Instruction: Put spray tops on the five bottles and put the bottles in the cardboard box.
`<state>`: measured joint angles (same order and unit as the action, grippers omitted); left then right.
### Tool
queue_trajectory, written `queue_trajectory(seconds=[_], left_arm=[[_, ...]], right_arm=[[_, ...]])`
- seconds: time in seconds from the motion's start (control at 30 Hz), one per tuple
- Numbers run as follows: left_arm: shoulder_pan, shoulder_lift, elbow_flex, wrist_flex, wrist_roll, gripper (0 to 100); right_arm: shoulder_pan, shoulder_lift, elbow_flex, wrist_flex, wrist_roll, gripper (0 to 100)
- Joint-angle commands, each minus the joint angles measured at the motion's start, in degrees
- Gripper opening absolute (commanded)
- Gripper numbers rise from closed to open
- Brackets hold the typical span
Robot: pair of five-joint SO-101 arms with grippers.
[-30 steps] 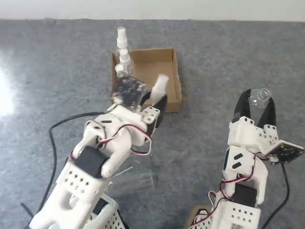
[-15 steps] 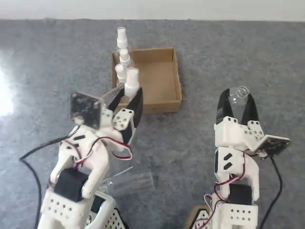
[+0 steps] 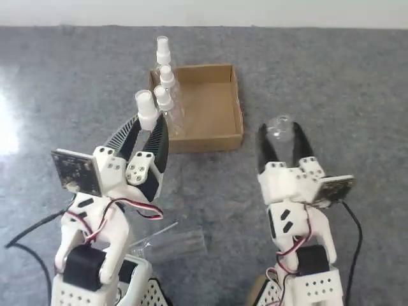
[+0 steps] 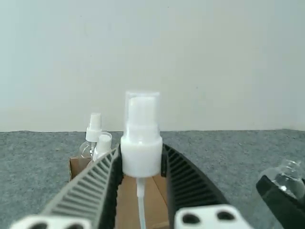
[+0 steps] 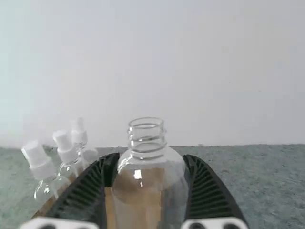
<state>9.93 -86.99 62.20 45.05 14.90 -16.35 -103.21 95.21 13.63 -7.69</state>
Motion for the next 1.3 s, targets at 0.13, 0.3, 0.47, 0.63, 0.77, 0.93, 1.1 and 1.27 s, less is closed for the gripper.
queue_trajectory(seconds=[0.13, 0.3, 0.47, 0.63, 0.77, 0.93, 1.1, 1.27], left_arm=[[-0.6, -8.1, 1.7, -1.5, 0.8, 1], [-0.6, -12.4, 3.3, -1.5, 0.8, 1], [-0.9, -15.4, 4.2, -1.5, 0.5, 1], [-6.0, -16.8, 4.2, -1.4, 0.9, 1], [-7.0, -17.3, 4.2, -1.5, 0.9, 1], [-7.1, -17.3, 4.2, -1.5, 2.2, 1], [-7.2, -17.3, 3.9, -1.8, 3.6, 1], [-7.2, -17.4, 3.3, -2.0, 3.6, 1]], right_arm=[[-10.2, -0.7, 1.0, -0.1, 9.0, 2.0], [-15.3, -0.7, 0.6, -0.1, 12.7, 2.0], [-17.5, -0.7, 0.6, -0.2, 12.7, 2.0], [-19.0, -0.7, 1.0, -0.2, 12.7, 2.0], [-19.0, -0.7, 1.1, 0.3, 12.6, 2.0], [-21.2, -0.6, 1.1, 0.5, 12.6, 2.0], [-24.8, -0.6, 1.1, 3.2, 12.6, 2.0], [-24.9, -0.6, 1.1, 4.1, 12.5, 2.0]])
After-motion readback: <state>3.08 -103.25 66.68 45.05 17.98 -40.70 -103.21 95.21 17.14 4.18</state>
